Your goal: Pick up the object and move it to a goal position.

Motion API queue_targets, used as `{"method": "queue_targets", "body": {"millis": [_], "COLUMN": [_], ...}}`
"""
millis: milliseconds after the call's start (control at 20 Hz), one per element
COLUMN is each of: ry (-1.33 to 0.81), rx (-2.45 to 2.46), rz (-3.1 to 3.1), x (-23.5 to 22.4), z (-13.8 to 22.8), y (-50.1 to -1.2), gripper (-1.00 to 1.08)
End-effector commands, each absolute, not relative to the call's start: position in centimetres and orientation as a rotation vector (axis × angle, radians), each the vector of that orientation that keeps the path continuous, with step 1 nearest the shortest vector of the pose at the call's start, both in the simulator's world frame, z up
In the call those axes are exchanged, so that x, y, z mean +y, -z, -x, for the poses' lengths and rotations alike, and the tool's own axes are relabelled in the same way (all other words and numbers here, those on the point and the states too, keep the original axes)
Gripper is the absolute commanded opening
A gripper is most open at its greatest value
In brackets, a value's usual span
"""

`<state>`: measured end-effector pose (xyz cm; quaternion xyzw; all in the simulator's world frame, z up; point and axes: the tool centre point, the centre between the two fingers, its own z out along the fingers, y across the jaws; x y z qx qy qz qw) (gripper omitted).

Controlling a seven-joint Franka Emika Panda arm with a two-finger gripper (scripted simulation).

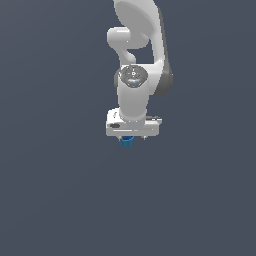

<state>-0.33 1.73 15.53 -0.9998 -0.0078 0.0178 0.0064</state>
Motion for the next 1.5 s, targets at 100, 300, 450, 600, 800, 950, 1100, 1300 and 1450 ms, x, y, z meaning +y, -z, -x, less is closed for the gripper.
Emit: {"method": "queue_targets", "body": {"millis": [100, 300, 450, 600, 800, 950, 1100, 1300, 1450], "ry": [-0.052, -0.034, -0.034, -0.038, -0.051, -0.066, -0.087, -0.125, -0.155], "rx": [-0.018, 0.01, 0.009, 0.038, 0.129, 0.236, 0.378, 0.617, 0.801], "rz": [3.128, 3.132, 3.132, 3.125, 3.101, 3.07, 3.025, 2.936, 2.856], "x": [1.4, -0.1, -0.1, -0.2, -0.6, -1.0, -1.5, -2.4, -3.1], "z": [0.3, 0.0, -0.1, 0.2, 1.0, 1.9, 3.1, 5.3, 7.1], "y": [-15.6, -16.0, -16.0, -15.8, -15.3, -14.8, -14.1, -12.9, -12.0], "gripper": [0.28, 0.28, 0.28, 0.28, 0.28, 0.28, 0.28, 0.28, 0.28]}}
